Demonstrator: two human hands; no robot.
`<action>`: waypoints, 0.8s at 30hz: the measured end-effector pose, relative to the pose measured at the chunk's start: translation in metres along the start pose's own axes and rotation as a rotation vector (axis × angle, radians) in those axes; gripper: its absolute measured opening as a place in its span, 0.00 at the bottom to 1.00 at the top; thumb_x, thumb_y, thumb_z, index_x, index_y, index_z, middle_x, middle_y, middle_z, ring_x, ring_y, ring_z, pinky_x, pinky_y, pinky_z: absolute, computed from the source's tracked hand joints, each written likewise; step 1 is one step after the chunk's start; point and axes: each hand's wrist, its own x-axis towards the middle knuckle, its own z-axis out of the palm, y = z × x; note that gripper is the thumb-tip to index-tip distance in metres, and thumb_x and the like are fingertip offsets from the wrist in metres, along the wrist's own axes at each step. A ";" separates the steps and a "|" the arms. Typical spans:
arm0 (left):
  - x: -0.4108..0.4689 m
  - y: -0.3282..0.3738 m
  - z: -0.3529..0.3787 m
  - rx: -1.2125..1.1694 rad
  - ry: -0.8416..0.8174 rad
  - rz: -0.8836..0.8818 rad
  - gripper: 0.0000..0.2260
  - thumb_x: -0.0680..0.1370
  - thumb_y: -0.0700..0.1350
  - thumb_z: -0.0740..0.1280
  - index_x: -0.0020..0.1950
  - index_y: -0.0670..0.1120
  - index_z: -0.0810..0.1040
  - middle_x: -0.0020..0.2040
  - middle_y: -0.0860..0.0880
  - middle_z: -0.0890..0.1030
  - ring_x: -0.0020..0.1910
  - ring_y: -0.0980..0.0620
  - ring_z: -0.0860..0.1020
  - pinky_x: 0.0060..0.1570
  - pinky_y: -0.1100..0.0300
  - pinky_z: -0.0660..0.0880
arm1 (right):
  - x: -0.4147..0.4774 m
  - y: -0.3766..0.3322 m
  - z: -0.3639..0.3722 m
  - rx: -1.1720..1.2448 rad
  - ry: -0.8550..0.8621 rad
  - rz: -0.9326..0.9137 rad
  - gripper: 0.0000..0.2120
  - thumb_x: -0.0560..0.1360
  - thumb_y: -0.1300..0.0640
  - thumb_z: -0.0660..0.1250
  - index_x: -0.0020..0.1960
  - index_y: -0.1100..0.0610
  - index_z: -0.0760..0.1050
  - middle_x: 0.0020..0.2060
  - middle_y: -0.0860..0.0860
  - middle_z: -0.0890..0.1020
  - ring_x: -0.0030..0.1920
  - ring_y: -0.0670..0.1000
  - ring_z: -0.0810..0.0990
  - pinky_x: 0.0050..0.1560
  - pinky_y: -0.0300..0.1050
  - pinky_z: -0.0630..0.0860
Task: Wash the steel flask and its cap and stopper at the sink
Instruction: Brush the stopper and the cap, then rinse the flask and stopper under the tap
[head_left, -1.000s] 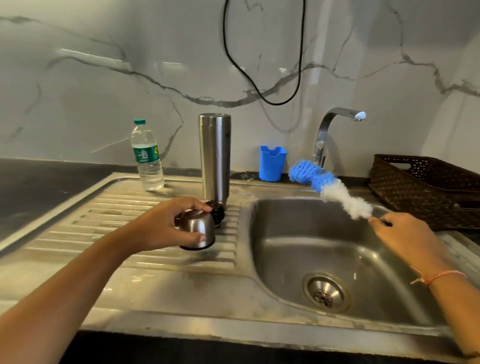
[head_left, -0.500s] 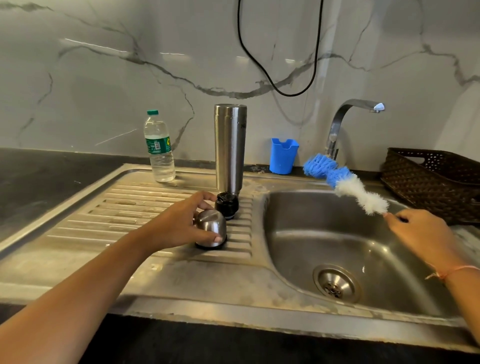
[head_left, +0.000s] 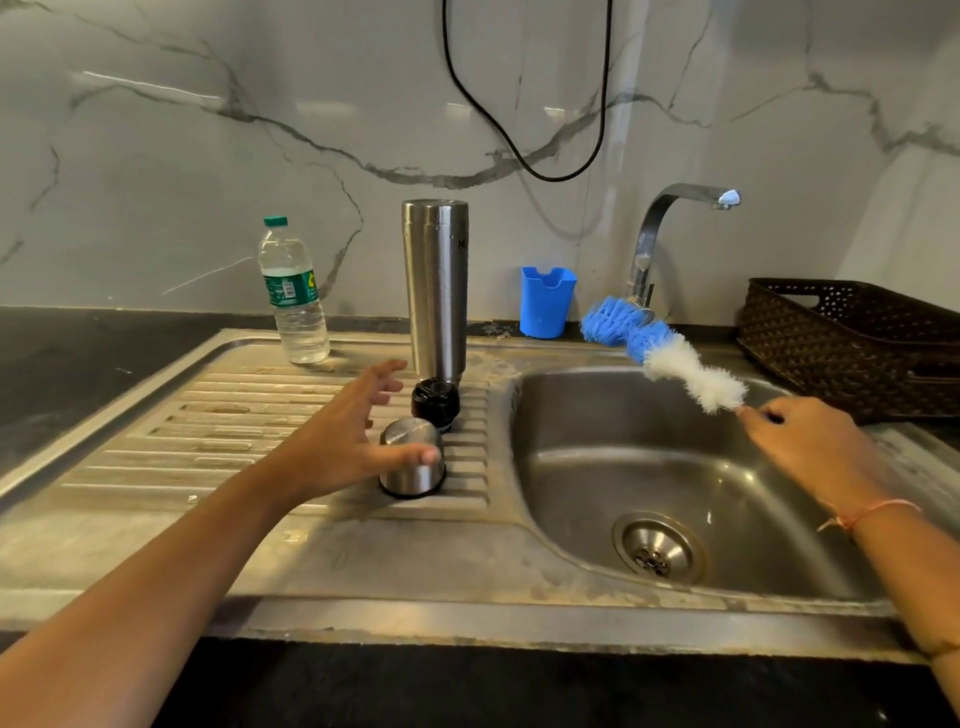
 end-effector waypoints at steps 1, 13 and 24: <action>0.001 0.000 0.001 -0.046 0.058 0.009 0.50 0.51 0.78 0.67 0.69 0.62 0.58 0.62 0.56 0.71 0.61 0.59 0.70 0.56 0.62 0.69 | 0.000 0.000 0.000 0.009 0.003 0.001 0.19 0.78 0.49 0.62 0.39 0.63 0.77 0.32 0.59 0.78 0.35 0.58 0.75 0.40 0.49 0.74; 0.039 -0.027 0.005 -0.392 0.604 -0.300 0.21 0.78 0.57 0.64 0.64 0.45 0.71 0.59 0.48 0.76 0.58 0.47 0.75 0.60 0.46 0.74 | 0.048 -0.060 -0.017 -0.092 0.142 -0.171 0.14 0.78 0.50 0.61 0.37 0.56 0.72 0.38 0.59 0.77 0.40 0.61 0.76 0.39 0.48 0.72; 0.041 -0.036 0.003 -0.221 0.687 -0.199 0.14 0.78 0.48 0.66 0.62 0.46 0.71 0.60 0.45 0.76 0.57 0.49 0.76 0.50 0.57 0.71 | 0.138 -0.153 -0.055 -0.771 0.210 -0.492 0.12 0.79 0.54 0.58 0.54 0.58 0.77 0.41 0.55 0.75 0.43 0.57 0.75 0.44 0.50 0.70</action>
